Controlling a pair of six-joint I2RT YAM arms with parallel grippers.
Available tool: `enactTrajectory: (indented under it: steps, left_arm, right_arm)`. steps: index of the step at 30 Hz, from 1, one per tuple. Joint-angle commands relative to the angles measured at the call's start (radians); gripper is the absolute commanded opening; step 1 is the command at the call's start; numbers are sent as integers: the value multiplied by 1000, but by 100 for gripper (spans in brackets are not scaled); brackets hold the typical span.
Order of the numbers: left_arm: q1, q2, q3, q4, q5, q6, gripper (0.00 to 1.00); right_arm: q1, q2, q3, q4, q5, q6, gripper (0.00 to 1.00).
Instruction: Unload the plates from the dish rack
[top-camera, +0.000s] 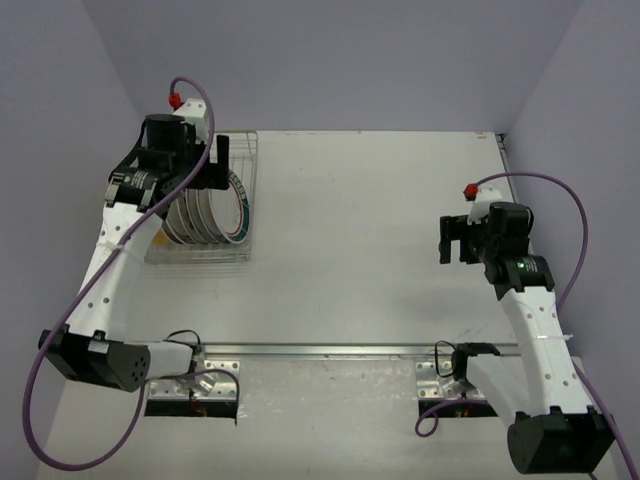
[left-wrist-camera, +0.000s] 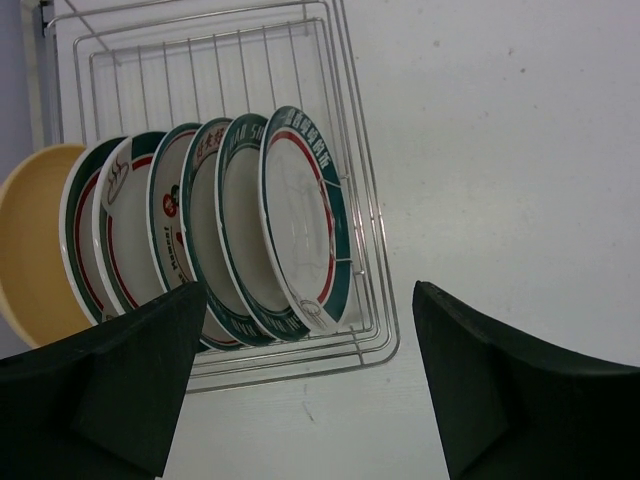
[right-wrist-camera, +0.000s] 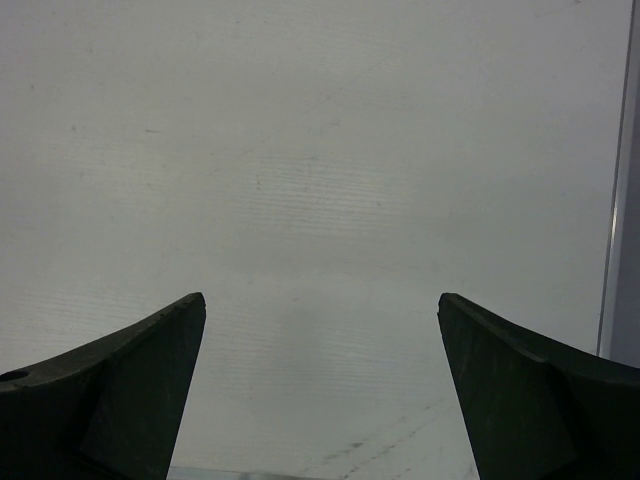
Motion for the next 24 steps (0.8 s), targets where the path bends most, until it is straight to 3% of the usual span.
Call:
enactTrajectory:
  steps: [1, 10, 15, 24]
  left_arm:
    - [-18, 65, 38, 3, -87, -36, 78]
    - [-18, 207, 23, 12, -93, -67, 43]
    - [-18, 271, 18, -3, -170, -87, 37]
    - [-18, 302, 1, 11, -252, -99, 37]
  right_arm:
    - [3, 5, 40, 33, 54, 23, 99]
    - [3, -8, 16, 30, 16, 73, 99]
    - [1, -11, 4, 29, 12, 79, 99]
    - [1, -8, -16, 32, -16, 90, 99]
